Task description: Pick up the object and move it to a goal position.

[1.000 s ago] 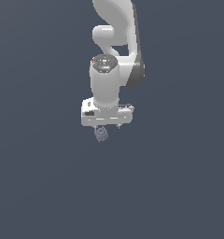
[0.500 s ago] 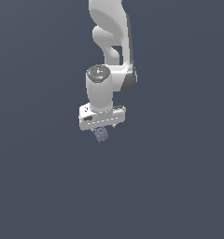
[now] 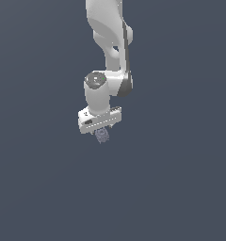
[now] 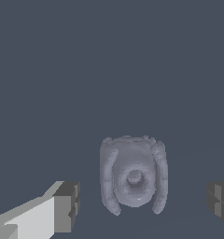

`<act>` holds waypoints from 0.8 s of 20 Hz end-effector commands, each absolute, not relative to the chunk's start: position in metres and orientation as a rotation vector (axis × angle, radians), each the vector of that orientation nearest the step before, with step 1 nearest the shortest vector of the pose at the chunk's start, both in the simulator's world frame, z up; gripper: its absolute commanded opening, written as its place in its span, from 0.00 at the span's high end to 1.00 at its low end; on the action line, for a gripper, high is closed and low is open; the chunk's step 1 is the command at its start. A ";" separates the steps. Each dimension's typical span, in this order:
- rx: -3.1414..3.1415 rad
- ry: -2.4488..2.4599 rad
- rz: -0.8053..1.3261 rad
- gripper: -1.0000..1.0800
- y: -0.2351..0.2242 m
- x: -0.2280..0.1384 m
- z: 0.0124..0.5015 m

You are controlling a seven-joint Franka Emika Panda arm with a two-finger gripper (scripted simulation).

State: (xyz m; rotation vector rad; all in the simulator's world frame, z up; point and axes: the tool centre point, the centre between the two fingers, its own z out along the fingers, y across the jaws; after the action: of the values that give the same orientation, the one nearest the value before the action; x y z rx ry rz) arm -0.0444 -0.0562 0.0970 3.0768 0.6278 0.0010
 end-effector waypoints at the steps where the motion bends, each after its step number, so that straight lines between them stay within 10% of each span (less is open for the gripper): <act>1: 3.071 0.661 0.001 0.04 -0.058 -0.047 0.093; 16: 3.067 0.681 0.000 0.04 -0.059 -0.050 0.064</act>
State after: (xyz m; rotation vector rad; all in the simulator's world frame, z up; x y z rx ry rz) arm -0.0496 -0.0593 0.0713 3.0669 0.6796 0.0011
